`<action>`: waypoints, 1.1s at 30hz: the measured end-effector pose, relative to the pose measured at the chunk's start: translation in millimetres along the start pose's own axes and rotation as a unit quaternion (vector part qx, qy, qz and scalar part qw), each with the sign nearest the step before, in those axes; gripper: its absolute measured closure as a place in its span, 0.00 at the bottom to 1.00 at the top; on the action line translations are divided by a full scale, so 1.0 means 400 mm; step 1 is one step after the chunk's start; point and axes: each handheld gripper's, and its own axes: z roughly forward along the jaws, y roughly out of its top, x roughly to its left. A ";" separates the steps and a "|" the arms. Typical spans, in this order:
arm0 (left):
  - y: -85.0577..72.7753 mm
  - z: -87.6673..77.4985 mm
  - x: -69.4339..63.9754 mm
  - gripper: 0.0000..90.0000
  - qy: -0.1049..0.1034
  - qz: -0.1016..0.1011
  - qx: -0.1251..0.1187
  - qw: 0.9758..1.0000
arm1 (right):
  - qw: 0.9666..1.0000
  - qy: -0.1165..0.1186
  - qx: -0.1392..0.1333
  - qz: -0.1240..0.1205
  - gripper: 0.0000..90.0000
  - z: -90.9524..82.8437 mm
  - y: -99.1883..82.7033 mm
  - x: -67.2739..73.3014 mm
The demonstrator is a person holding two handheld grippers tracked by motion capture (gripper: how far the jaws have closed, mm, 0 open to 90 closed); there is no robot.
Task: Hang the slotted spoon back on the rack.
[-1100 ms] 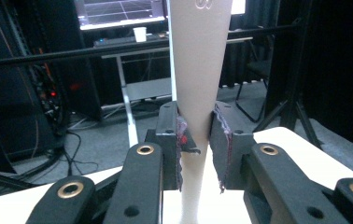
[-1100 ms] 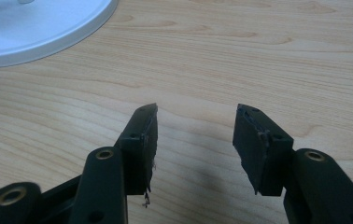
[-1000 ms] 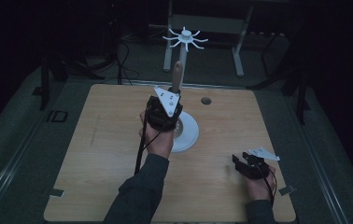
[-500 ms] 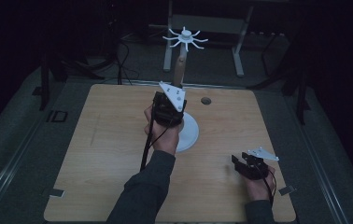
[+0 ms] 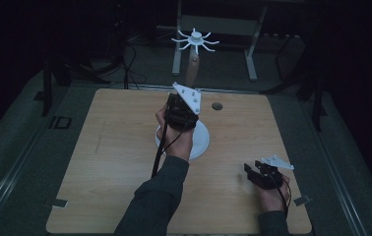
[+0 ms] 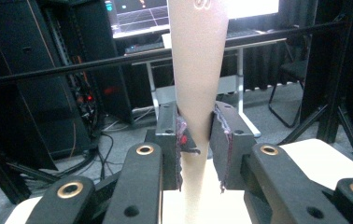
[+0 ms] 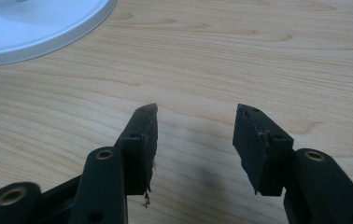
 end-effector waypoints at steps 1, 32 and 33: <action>0.002 0.001 -0.001 0.82 0.001 -0.001 0.001 1.000 | 1.000 0.000 0.001 0.000 0.55 0.000 0.000 0.000; 0.026 0.046 -0.011 0.82 0.011 0.007 0.024 1.000 | 1.000 0.002 0.000 0.000 0.55 -0.001 -0.002 -0.001; 0.026 0.048 -0.010 0.82 0.011 0.009 0.028 1.000 | 1.000 0.002 0.000 0.000 0.55 0.000 -0.002 -0.001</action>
